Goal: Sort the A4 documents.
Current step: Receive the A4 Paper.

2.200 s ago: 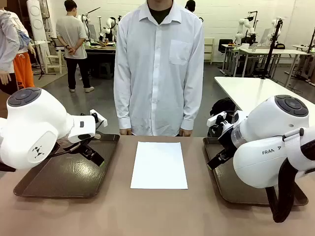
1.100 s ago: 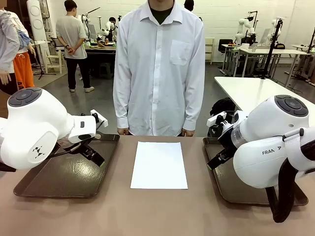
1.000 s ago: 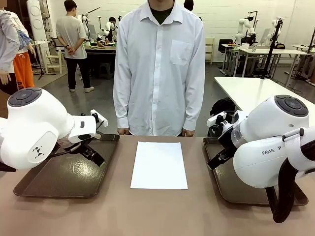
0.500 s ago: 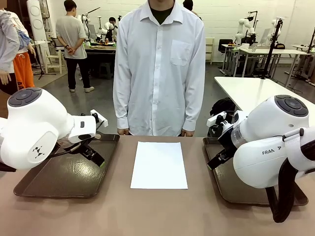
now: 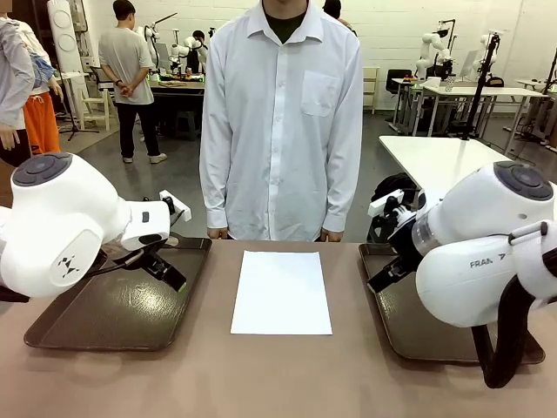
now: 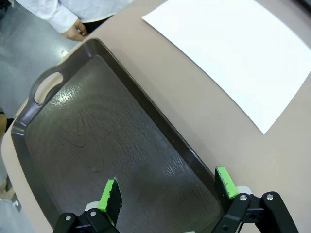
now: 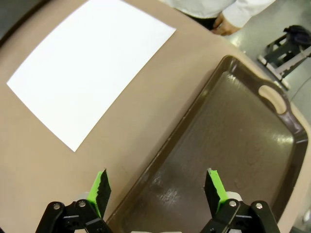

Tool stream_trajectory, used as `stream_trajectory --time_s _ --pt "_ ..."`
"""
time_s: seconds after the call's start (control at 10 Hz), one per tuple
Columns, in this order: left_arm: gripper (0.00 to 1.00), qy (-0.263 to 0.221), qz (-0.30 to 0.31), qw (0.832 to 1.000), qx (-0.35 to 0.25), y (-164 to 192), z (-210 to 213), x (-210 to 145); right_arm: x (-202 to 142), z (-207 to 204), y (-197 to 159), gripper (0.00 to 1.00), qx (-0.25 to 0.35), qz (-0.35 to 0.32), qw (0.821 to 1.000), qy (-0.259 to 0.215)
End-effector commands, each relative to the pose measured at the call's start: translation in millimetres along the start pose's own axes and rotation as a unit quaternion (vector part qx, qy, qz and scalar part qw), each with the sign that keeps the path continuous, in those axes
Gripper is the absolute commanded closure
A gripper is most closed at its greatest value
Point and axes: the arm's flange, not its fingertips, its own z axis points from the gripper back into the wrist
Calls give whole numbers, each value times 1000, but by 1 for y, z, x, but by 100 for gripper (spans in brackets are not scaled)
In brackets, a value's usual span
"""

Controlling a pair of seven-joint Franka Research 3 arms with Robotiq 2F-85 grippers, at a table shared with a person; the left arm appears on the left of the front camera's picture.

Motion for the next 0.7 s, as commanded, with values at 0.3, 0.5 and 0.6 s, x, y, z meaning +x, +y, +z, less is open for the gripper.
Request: stream_trajectory --time_s 0.3,0.5,0.6 --pt "0 -29 -16 997 -76 36 122 -14 -30 85 -58 0 39 -20 999 -19" --pt "0 -48 -39 995 -75 54 166 -22 -38 116 -79 0 72 -32 996 -46" --pt "0 -62 -36 995 -75 63 180 -29 -42 127 -88 0 89 -42 993 -60"
